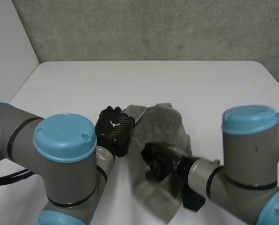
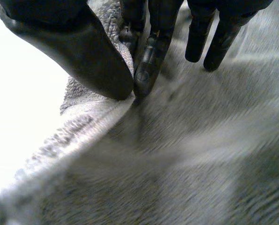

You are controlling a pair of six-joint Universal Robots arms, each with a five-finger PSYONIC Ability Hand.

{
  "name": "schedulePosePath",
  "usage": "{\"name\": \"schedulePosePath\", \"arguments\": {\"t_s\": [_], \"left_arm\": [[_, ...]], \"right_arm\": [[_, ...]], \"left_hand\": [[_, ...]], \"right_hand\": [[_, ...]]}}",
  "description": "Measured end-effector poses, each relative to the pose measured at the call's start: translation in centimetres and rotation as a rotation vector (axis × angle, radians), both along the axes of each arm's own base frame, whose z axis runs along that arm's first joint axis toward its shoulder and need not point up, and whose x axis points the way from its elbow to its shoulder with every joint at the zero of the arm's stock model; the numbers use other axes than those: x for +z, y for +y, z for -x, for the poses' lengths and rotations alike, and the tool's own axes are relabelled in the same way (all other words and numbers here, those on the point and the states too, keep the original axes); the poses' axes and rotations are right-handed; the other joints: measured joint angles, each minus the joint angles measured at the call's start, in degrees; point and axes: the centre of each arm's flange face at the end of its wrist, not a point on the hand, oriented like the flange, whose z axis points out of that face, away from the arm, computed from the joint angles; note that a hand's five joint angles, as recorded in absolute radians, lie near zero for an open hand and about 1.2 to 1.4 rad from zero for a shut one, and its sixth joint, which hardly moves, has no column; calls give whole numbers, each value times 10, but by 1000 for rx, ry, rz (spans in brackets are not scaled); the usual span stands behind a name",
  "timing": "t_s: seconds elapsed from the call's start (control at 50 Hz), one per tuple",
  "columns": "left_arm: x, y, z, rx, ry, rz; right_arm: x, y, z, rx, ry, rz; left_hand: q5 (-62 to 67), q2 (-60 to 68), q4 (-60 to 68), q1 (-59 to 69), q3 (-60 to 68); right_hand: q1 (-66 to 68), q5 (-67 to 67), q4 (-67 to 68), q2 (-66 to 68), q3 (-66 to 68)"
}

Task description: Fold the towel.

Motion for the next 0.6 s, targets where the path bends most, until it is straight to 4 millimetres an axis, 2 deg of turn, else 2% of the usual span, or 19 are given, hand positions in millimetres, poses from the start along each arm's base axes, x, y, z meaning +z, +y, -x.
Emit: {"name": "schedulePosePath", "arguments": {"t_s": [0.04, 0.08, 0.14, 0.22, 0.34, 0.42, 0.52, 0.6], "left_arm": [[4, -1, -2, 7, 4, 5], [8, -4, -5, 17, 12, 13], [21, -12, -12, 45, 34, 37], [37, -23, -22, 83, 65, 70], [54, -37, -36, 129, 93, 109], [58, -45, -41, 145, 101, 121], [57, -54, -40, 103, 113, 116], [45, -63, -31, 12, 119, 80]], "right_arm": [[11, -13, 2, -3, 3, 68], [20, -24, 5, -3, 15, 123], [42, -47, 14, 9, 81, 245], [68, -64, 26, 56, 205, 365], [98, -63, 42, 193, 428, 571], [94, -57, 57, 284, 606, 669], [78, -66, 79, 298, 782, 721], [70, -78, 89, 227, 809, 738]], "left_hand": [[-242, -249, 0, -244, 0], [-337, -332, 0, -314, 0], [-348, -346, 0, -319, 0], [-348, -346, 0, -319, 0], [-348, -346, 0, -319, 0], [-348, -346, 0, -319, 0], [-348, -346, 0, -319, 0], [-348, -346, 0, -319, 0]], "right_hand": [[0, 0, 0, 0, 0], [0, 0, 0, 0, 0], [0, 0, 0, 0, 0], [0, 0, 0, 0, 0], [0, 0, 0, 0, 0], [0, 0, 0, 0, 0], [-1, 0, 0, 2, 0], [-221, -225, 0, -216, 0]]}}
